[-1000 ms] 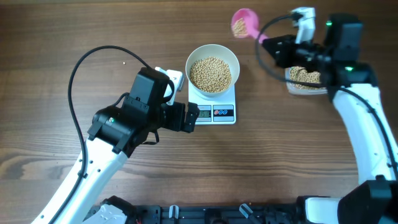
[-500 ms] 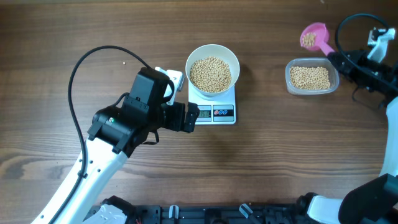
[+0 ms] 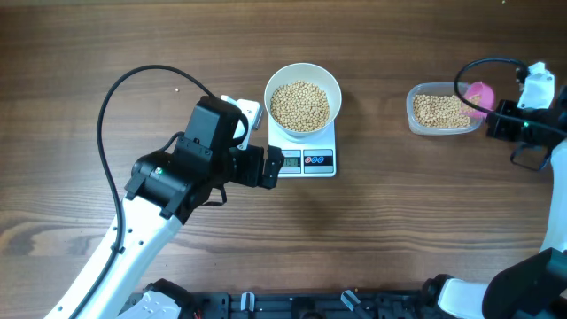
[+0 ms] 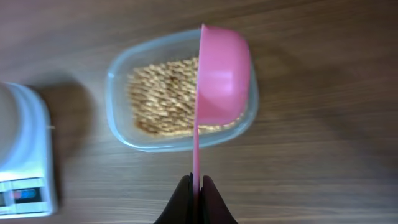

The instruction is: Scoop item into bowl and weigh 150g on scale

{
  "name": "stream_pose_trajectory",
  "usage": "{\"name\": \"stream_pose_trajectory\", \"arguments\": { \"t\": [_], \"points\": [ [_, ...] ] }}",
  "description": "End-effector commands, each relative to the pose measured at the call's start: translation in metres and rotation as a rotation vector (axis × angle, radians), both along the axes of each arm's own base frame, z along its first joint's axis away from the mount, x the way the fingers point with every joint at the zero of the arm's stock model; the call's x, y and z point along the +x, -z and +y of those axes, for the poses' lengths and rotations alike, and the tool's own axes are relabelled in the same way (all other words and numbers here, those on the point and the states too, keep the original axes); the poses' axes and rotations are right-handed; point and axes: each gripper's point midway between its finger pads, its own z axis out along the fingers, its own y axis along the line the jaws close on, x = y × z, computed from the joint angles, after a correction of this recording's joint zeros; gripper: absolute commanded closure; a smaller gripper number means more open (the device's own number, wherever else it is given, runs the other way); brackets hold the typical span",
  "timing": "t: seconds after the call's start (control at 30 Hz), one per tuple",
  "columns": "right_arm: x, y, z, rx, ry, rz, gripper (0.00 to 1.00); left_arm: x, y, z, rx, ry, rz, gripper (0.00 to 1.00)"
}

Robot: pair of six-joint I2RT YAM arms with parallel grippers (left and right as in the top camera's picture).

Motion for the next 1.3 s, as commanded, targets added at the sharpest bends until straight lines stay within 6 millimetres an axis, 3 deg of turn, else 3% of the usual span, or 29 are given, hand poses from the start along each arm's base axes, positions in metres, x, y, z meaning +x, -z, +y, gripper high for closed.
{"name": "stream_pose_trajectory", "arguments": {
  "t": [0.0, 0.37, 0.67, 0.83, 0.97, 1.07, 1.17, 1.27],
  "points": [
    [0.003, -0.008, -0.001, -0.160, -0.049, 0.016, 0.96, -0.001, -0.002, -0.003, -0.009, 0.009, 0.000, 0.00],
    [0.013, -0.012, 0.022, -0.509, -0.109, 0.099, 0.96, -0.001, -0.002, -0.003, -0.009, 0.009, 0.000, 0.00],
    [0.017, -0.011, 0.040, -0.491, -0.151, 0.081, 0.96, -0.001, -0.002, -0.003, -0.009, 0.009, 0.000, 0.00],
    [0.026, -0.009, 0.081, -0.286, -0.263, 0.005, 0.96, -0.001, -0.002, -0.003, -0.009, 0.009, 0.000, 0.00],
    [0.028, -0.012, 0.082, -0.271, -0.246, -0.014, 0.96, -0.001, -0.002, -0.003, -0.009, 0.009, 0.000, 0.00],
    [0.034, -0.029, 0.090, -0.231, -0.241, -0.090, 0.96, -0.001, -0.002, -0.003, -0.009, 0.009, 0.000, 0.00],
    [0.041, -0.060, 0.106, -0.177, -0.281, -0.229, 0.96, -0.001, -0.002, -0.003, -0.009, 0.009, 0.000, 0.00],
    [0.045, -0.096, 0.144, 0.026, -0.360, -0.385, 0.96, -0.001, -0.002, -0.003, -0.009, 0.009, 0.000, 0.00]
  ]
}}
